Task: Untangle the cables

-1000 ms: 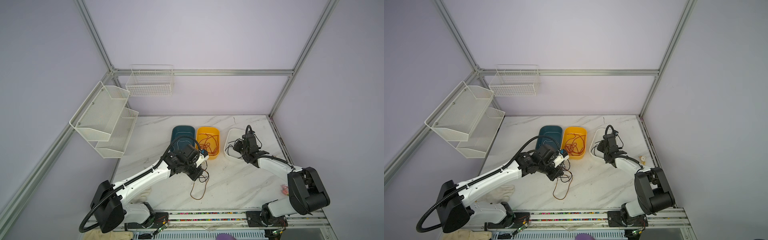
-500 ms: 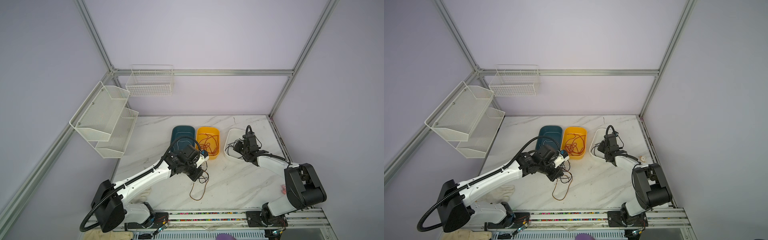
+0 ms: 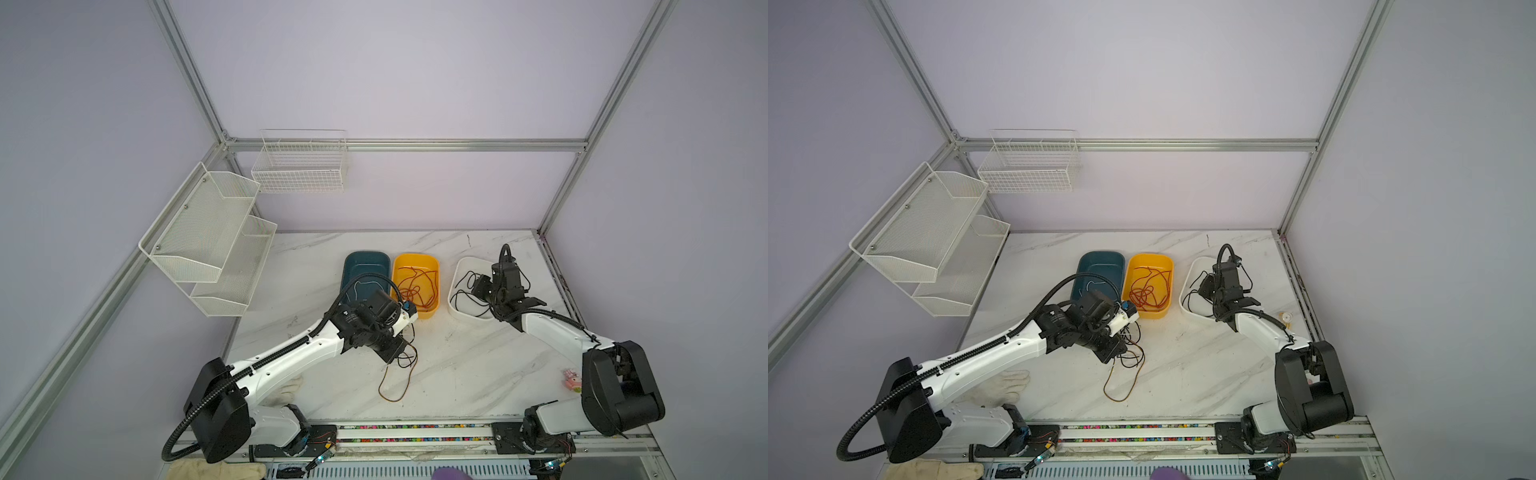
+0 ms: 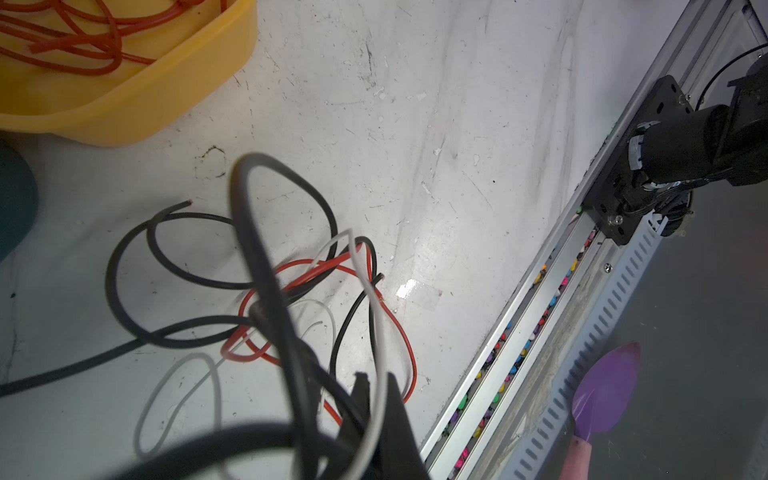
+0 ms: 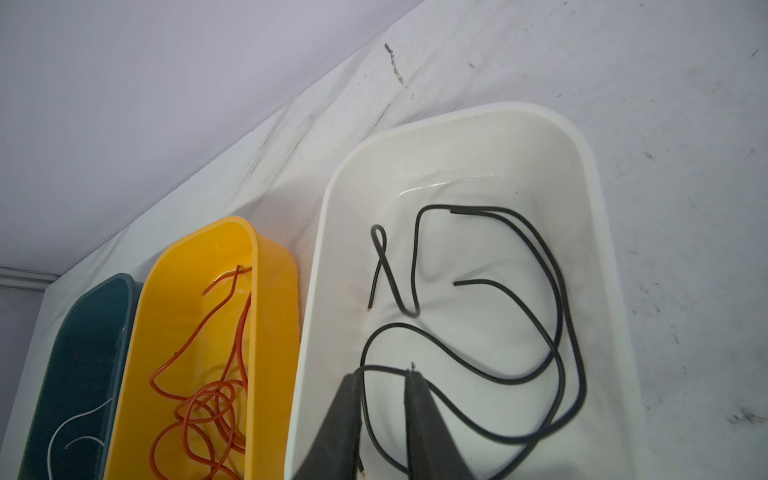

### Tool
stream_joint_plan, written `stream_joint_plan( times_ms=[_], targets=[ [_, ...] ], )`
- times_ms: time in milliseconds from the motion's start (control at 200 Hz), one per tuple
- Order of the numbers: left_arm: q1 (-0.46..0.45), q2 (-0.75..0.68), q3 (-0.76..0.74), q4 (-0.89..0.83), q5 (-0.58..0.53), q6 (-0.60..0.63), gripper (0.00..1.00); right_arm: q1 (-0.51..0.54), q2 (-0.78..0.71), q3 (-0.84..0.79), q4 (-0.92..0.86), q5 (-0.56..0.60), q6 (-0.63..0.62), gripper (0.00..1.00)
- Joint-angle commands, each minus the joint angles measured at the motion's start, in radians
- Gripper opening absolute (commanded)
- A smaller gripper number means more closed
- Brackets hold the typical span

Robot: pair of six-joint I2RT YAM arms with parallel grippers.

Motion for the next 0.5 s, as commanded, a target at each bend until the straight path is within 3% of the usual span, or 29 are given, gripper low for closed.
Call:
stream_joint_plan(
  times_ms=[0, 100, 255, 315, 495],
  targets=[
    [-0.007, -0.003, -0.019, 0.008, 0.017, 0.035, 0.0, -0.007, -0.046, 0.014, -0.04, 0.018, -0.003, 0.24],
    [-0.007, -0.003, -0.019, 0.008, 0.02, 0.035, 0.0, -0.008, -0.085, 0.02, -0.056, 0.01, -0.013, 0.3],
    [-0.007, -0.004, -0.007, 0.009, 0.03, 0.03, 0.0, -0.006, -0.143, 0.026, -0.066, -0.095, -0.095, 0.4],
    [-0.006, 0.004, 0.002, 0.01, 0.062, 0.026, 0.0, -0.006, -0.182, 0.003, -0.034, -0.179, -0.101, 0.45],
    [-0.007, 0.053, 0.052, 0.01, 0.175, 0.018, 0.14, 0.018, -0.267, -0.094, 0.084, -0.49, -0.12, 0.51]
  ],
)
